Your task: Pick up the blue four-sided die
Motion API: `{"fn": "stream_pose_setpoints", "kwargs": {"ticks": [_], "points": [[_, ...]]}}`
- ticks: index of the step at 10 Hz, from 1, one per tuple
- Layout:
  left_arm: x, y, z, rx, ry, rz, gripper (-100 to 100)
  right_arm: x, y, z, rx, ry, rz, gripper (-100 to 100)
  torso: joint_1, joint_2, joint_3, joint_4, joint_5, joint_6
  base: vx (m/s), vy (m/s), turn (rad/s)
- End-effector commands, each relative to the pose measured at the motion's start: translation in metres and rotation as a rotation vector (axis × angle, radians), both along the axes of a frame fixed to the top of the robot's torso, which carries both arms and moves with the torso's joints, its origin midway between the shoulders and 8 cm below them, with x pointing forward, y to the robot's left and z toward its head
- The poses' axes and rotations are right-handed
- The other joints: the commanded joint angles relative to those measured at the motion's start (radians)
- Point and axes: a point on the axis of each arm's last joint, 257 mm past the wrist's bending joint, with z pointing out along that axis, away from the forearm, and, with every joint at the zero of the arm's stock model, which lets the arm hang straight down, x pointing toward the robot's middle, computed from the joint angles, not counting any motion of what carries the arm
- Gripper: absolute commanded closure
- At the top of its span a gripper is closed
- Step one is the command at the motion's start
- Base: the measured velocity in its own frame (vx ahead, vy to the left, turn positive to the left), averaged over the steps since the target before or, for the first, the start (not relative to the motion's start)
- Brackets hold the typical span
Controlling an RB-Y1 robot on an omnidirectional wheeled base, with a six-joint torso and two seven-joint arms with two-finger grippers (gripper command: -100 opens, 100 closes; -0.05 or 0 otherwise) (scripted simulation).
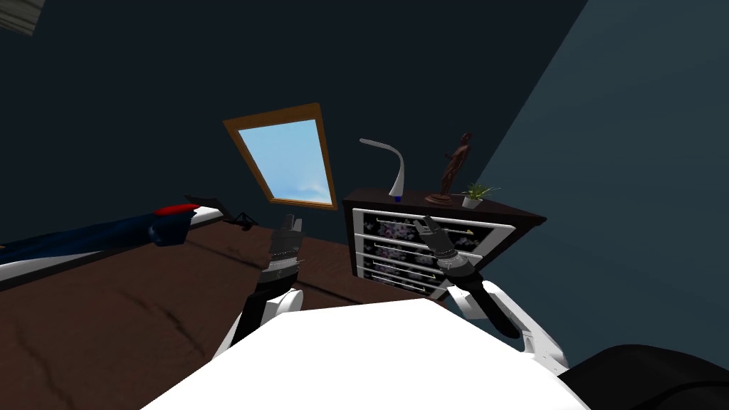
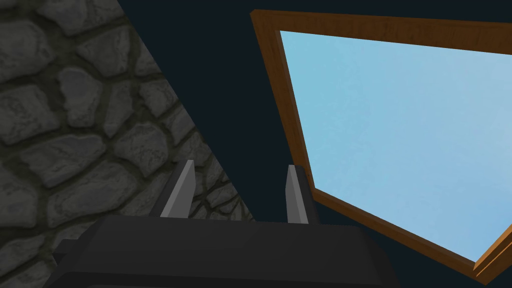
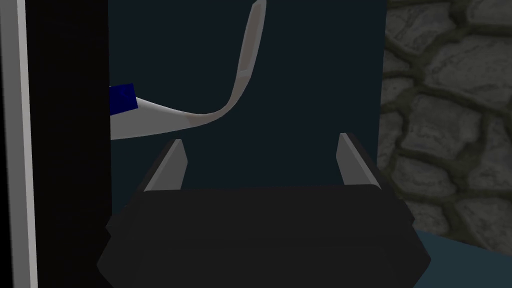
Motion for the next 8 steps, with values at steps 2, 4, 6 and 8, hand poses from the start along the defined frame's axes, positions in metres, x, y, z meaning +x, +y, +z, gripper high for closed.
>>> {"fn": "stream_pose_setpoints", "kwargs": {"ticks": [2,4,6,8], "points": [[0.000,0.000,0.000,0.000,0.000,0.000,0,0.001,-0.007,-0.004,-0.084,0.017,0.018,-100,0.000,0.001,0.000,0.000,0.000,0.000,-0.076,-0.031,0.012],[0.000,0.000,0.000,0.000,0.000,0.000,0,0.002,-0.015,-0.006,-0.150,0.029,0.028,-100,0.000,0.000,0.000,0.000,0.000,0.000,-0.072,-0.039,0.016],[0.000,0.000,0.000,0.000,0.000,0.000,0,0.003,-0.025,-0.008,-0.209,0.040,0.032,-100,0.002,-0.003,-0.001,0.000,0.000,0.000,-0.036,-0.013,0.011],[0.000,0.000,0.000,0.000,0.000,0.000,0,0.004,-0.034,-0.009,-0.277,0.051,0.040,-100,0.001,-0.002,-0.001,0.000,0.000,0.000,-0.061,-0.037,0.022]]}}
